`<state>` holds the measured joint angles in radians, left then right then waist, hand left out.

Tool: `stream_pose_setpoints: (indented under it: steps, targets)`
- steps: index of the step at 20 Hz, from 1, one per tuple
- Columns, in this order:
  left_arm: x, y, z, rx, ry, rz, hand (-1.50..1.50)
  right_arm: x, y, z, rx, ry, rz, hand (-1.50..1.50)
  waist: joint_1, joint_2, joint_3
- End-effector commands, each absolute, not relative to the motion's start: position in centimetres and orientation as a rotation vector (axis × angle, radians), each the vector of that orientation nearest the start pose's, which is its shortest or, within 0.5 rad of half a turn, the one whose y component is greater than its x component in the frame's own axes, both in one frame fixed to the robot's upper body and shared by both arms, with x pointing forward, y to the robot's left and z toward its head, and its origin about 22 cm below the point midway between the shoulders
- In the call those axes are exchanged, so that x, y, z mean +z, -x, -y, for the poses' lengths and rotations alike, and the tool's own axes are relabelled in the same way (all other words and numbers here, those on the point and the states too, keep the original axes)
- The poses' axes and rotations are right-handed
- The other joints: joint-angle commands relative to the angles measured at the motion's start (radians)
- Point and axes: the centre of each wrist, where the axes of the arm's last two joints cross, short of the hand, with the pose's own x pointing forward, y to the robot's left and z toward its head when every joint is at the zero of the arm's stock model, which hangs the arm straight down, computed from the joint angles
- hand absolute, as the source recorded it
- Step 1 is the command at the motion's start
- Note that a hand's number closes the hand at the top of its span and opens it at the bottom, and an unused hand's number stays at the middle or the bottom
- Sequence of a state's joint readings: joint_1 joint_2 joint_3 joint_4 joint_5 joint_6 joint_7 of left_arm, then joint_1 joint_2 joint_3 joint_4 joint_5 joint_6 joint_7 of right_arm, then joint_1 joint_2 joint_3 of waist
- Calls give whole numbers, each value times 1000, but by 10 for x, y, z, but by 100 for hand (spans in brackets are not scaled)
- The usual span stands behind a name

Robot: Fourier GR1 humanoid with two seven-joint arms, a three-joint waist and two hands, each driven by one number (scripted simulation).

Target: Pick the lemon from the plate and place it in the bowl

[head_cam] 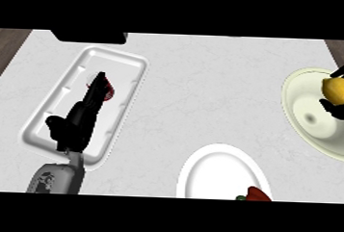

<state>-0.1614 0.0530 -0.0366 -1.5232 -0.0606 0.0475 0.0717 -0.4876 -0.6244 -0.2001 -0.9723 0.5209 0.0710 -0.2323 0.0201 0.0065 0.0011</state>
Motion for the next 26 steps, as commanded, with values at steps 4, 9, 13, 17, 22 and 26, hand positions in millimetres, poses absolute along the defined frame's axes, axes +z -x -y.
stream_pose_setpoints:
  steps: [4,9,13,17,22,26]
  targets:
    - [28,-272,-207,-126,-37,1597,0,72,-350,439,748,618,1523,-150,3,1,0]
    - [33,-288,-211,-115,-50,1602,0,84,-352,448,555,538,1743,-150,-14,0,0]
    - [30,-279,-210,-123,-60,1595,0,90,-351,455,422,548,1813,-150,-14,-4,0]
    - [29,-264,-218,-132,-50,1598,0,103,-338,473,323,484,1776,-150,-19,-8,-1]
    - [32,-278,-236,-106,-48,1589,0,122,-312,523,239,386,1750,-150,-17,-3,-1]
    - [27,-266,-209,-101,-69,1590,0,121,-297,536,194,301,1762,-150,-18,-6,-1]
